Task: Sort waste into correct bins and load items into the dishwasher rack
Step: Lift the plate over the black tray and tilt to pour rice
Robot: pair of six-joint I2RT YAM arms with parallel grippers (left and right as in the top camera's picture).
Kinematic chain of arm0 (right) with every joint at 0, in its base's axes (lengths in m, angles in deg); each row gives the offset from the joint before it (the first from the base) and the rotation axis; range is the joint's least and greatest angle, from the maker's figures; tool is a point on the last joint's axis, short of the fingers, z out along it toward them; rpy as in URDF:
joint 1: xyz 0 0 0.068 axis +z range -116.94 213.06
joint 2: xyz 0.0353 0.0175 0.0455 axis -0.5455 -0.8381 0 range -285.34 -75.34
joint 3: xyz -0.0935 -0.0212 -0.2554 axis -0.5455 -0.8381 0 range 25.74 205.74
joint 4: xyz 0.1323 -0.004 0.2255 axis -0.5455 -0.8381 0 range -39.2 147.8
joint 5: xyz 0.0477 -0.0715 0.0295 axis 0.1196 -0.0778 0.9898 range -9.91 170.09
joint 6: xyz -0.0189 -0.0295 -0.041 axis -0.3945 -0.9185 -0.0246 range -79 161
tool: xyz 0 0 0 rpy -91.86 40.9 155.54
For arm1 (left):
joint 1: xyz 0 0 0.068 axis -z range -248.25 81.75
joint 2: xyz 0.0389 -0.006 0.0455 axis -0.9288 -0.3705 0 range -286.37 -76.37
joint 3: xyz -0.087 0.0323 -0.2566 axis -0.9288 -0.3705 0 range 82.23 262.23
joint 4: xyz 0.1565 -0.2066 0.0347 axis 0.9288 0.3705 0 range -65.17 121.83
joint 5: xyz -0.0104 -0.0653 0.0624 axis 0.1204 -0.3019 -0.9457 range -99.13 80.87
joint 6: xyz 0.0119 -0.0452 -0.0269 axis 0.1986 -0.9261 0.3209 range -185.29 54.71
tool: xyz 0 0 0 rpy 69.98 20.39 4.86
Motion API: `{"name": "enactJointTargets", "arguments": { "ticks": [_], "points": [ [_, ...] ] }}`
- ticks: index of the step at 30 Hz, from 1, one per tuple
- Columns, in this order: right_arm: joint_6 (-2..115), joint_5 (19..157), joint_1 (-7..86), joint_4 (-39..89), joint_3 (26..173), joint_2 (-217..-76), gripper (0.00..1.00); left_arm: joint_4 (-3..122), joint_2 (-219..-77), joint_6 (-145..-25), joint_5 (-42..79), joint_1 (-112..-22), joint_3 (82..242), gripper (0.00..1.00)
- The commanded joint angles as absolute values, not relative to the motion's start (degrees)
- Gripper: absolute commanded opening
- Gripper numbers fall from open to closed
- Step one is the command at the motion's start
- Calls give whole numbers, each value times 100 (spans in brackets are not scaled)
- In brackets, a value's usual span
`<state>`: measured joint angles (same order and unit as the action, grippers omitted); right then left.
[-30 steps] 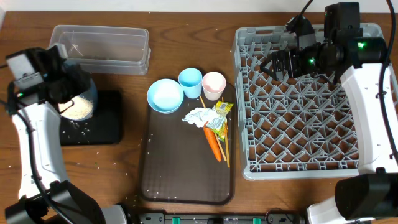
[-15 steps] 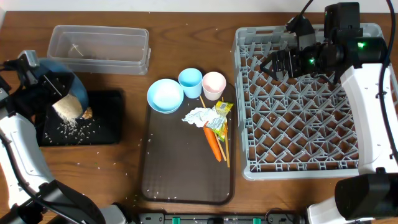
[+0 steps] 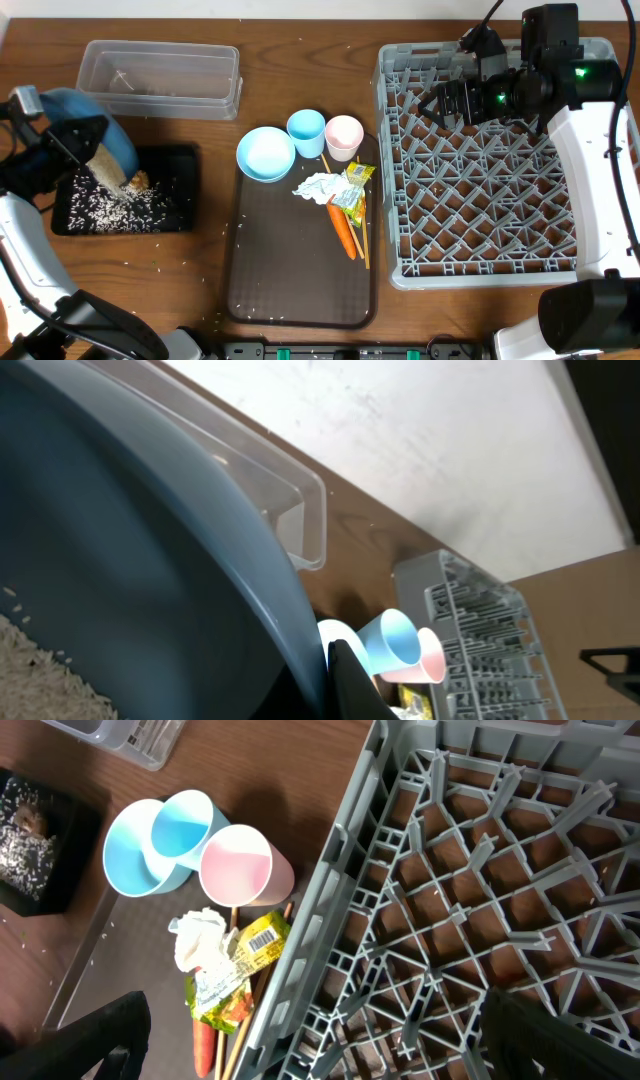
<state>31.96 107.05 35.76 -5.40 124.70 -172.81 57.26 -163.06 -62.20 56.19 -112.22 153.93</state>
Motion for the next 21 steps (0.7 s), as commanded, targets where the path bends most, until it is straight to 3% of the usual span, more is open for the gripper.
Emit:
{"name": "enactJointTargets", "arguments": {
  "ticks": [1, 21],
  "points": [
    [3284, 10733, 3613, -547, 12601, -17222, 99, 5687, -16287, -6075, 6198, -11407, 15369, 6],
    [3284, 10731, 3613, -547, 12601, -17222, 99, 5778, -16287, -6110, 7171, -11973, 15369, 6]
  ]
}}
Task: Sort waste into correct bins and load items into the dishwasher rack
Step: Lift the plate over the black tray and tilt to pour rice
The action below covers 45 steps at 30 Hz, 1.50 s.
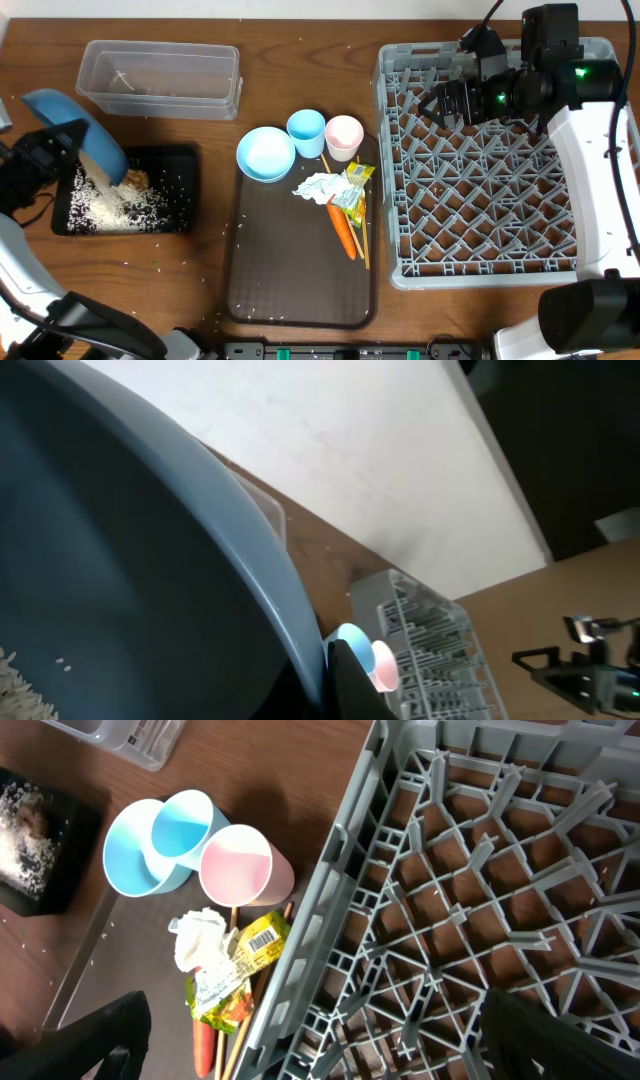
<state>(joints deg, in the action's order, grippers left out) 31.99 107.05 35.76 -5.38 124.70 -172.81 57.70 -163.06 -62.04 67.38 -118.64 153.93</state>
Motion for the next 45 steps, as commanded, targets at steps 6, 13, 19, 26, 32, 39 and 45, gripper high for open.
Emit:
{"name": "enactJointTargets", "arguments": {
  "ticks": [6, 13, 19, 26, 32, 39, 45],
  "points": [
    [3284, 10733, 3613, -547, 12601, -17220, 99, 6019, -16287, -6126, 7203, -12183, 15369, 6],
    [3286, 10733, 3613, -549, 12601, -17220, 99, 6034, -16291, -6124, 7929, -12408, 15369, 6],
    [3284, 10733, 3613, -575, 12601, -17220, 99, 6045, -16291, -6126, 8047, -12516, 15369, 6],
    [3284, 10731, 3613, -588, 12601, -17222, 99, 6058, -16295, -6622, 8095, -12516, 15369, 6],
    [3284, 10731, 3613, -590, 12601, -17222, 99, 6054, -16298, -6644, 8095, -12516, 15369, 6],
    [3282, 10727, 3613, -632, 12601, -17222, 99, 6102, -16295, -7098, 8095, -12513, 15369, 6],
    [3282, 10727, 3613, -632, 12601, -17220, 99, 6058, -16298, -7208, 8095, -12513, 15369, 6]
  ]
}}
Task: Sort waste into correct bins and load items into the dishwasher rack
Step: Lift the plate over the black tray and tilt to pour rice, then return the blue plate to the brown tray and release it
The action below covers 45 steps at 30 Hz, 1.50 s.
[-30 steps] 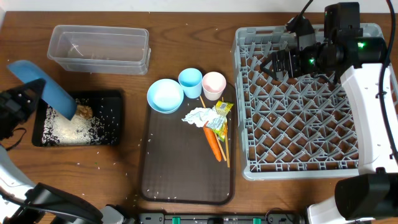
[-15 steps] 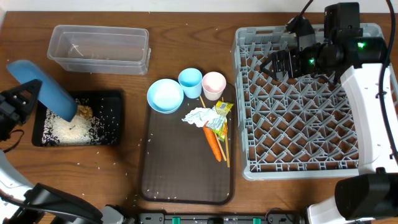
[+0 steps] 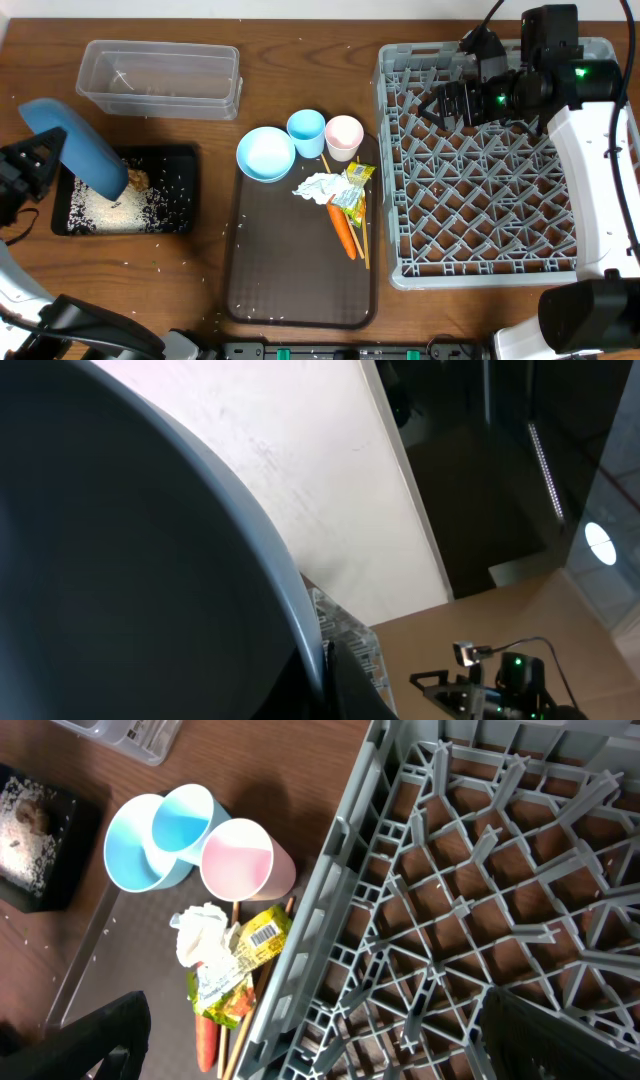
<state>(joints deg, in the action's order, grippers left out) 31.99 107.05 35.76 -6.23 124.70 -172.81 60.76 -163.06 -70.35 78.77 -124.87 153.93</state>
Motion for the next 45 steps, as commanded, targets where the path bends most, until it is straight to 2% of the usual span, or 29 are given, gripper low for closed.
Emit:
{"name": "enactJointTargets", "arguments": {
  "ticks": [1, 17, 21, 35, 39, 45],
  "points": [
    [3282, 10727, 3613, -636, 12601, -17220, 99, 6058, -16298, -7334, 8095, -12513, 15369, 6],
    [3279, 10724, 3613, -654, 12601, -17222, 99, 5759, -16309, -7750, 8073, -12524, 15369, 6],
    [3279, 10724, 3613, -654, 12601, -17222, 99, 5700, -16313, -7765, 7085, -12524, 15369, 6],
    [3279, 10727, 3613, -630, 12601, -17222, 99, 5748, -16317, -7715, 7031, -12489, 15369, 6],
    [3279, 10727, 3613, -630, 12601, -17220, 99, 5689, -16315, -7540, 7031, -12262, 15372, 6],
    [3279, 10724, 3613, -623, 12601, -17222, 99, 5271, -16293, -7496, 6976, -11359, 15372, 6]
  ]
}}
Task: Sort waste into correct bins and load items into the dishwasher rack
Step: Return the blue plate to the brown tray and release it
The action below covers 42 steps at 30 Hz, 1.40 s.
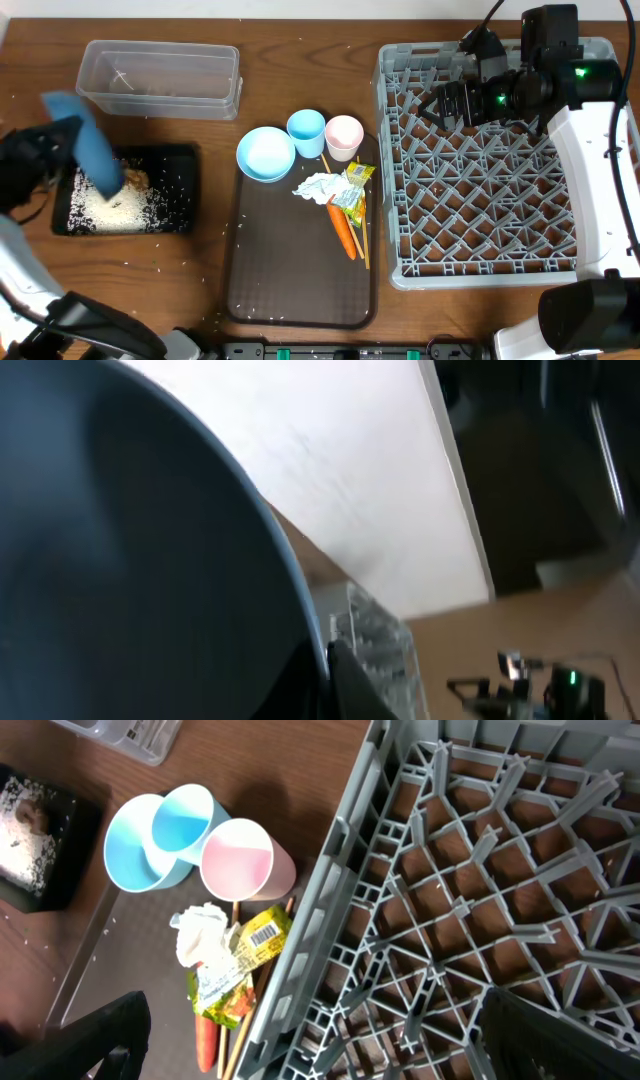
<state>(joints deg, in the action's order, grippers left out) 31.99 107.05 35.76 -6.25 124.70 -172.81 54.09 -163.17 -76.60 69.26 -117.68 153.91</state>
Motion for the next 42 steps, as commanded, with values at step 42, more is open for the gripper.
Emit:
{"name": "enactJointTargets", "arguments": {
  "ticks": [42],
  "points": [
    [3214, 10571, 3613, -634, 12577, -17222, 99, 8355, -15323, -7096, 450, -3583, 15369, 6]
  ]
}}
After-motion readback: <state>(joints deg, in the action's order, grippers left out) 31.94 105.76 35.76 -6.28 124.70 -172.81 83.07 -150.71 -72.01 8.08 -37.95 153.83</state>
